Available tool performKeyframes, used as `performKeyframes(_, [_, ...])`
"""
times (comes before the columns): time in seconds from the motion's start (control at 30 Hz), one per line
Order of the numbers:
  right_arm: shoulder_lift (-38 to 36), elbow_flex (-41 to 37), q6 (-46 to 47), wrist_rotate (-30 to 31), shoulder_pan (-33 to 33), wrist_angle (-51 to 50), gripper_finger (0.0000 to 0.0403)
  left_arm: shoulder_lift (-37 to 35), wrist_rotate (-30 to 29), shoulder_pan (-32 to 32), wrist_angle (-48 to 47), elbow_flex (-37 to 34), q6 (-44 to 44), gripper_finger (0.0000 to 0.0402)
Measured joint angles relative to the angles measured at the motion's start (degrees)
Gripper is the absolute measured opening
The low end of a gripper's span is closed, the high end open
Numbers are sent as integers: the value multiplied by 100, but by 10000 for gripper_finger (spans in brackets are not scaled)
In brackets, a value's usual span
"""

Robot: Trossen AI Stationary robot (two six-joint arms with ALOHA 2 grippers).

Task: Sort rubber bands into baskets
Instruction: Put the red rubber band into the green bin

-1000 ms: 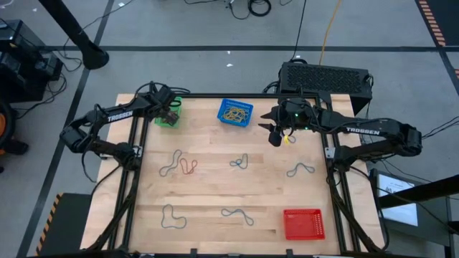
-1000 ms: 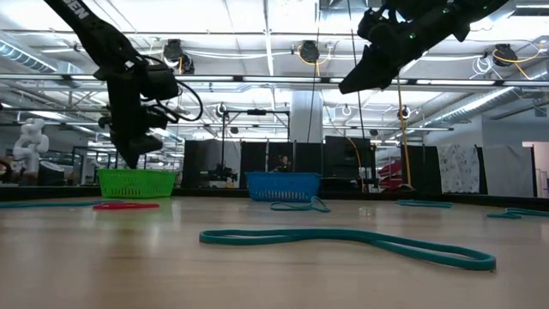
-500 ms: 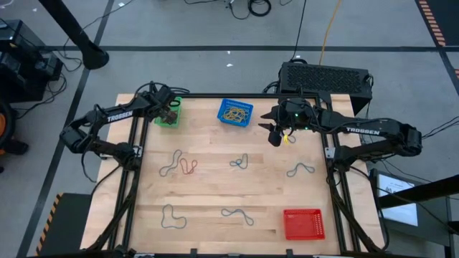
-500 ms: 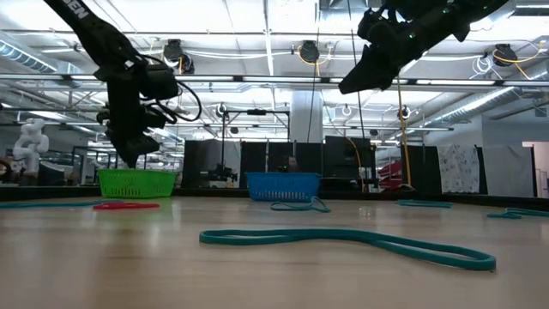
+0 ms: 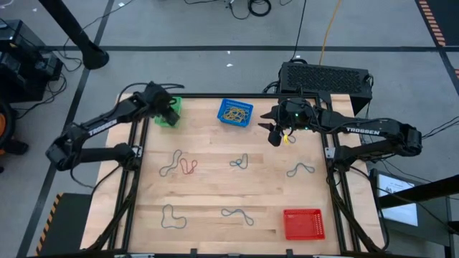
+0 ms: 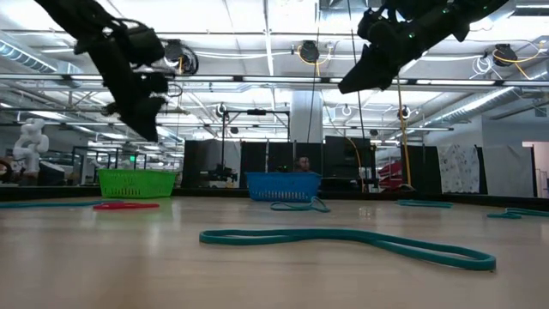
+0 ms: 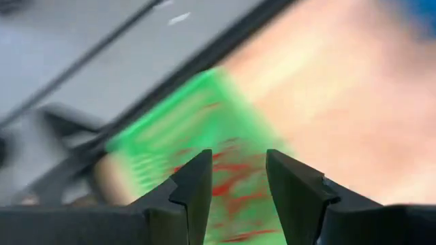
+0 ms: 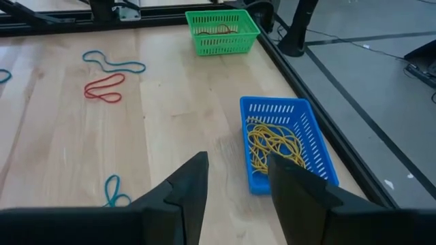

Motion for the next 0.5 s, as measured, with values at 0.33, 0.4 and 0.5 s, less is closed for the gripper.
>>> performKeyframes(0.33, [0, 0, 33, 0, 0, 212, 146, -316, 1445, -1620, 246, 0, -435, 143])
performKeyframes(0.4, [2, 0, 148, 0, 0, 196, 146, -283, 1445, -2027, 423, 0, -526, 143])
performKeyframes(0.5, [2, 2, 265, 4, 0, 4, 146, -237, 1448, -2591, 819, 1, -725, 143])
